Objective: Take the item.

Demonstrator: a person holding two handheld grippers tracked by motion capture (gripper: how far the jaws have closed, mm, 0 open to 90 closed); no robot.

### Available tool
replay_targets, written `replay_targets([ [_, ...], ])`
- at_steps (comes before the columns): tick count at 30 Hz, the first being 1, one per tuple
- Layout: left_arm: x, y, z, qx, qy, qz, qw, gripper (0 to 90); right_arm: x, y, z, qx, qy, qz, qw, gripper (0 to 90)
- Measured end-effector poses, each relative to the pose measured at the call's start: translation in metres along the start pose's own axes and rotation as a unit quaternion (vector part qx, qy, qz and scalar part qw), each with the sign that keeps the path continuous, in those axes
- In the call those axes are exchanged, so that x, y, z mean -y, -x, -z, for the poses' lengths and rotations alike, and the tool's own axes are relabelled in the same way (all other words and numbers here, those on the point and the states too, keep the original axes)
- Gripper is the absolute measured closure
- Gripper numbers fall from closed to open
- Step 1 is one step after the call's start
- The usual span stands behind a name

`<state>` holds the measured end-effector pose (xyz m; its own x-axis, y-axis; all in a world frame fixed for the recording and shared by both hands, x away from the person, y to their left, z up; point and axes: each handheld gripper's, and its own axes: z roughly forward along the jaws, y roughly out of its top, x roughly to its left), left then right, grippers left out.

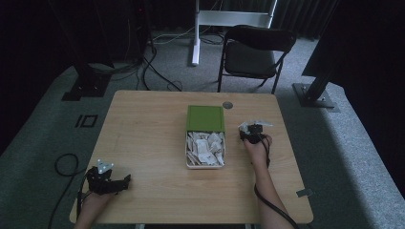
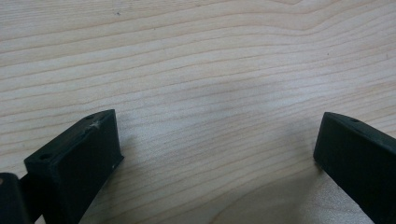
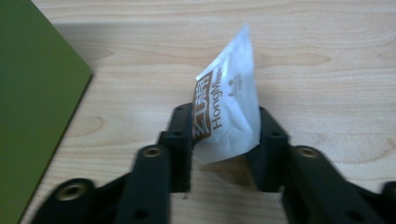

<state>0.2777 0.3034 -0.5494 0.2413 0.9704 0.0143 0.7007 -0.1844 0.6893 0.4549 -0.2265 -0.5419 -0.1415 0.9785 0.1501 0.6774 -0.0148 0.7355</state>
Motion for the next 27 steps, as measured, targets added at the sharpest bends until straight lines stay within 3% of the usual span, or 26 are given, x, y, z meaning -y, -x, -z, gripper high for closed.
replay_targets([
  [1, 0.0, 0.0, 0.0, 0.0, 0.0, 0.0, 1.0, 1.4, 0.001, 0.002, 0.0, 0.002, -0.005, 0.007, 1.0, 54.0],
  [10, 0.0, 0.0, 0.0, 0.0, 0.0, 0.0, 1.0, 1.3, 0.012, 0.015, 0.016, 0.006, -0.012, 0.029, 0.9995, 33.6],
  [22, 0.0, 0.0, 0.0, 0.0, 0.0, 0.0, 1.0, 1.3, 0.033, 0.027, 0.044, 0.018, 0.003, 0.042, 0.9989, 20.2],
  [27, 0.0, 0.0, 0.0, 0.0, 0.0, 0.0, 1.0, 1.4, 0.043, 0.033, 0.057, 0.024, 0.013, 0.037, 0.999, 19.3],
])
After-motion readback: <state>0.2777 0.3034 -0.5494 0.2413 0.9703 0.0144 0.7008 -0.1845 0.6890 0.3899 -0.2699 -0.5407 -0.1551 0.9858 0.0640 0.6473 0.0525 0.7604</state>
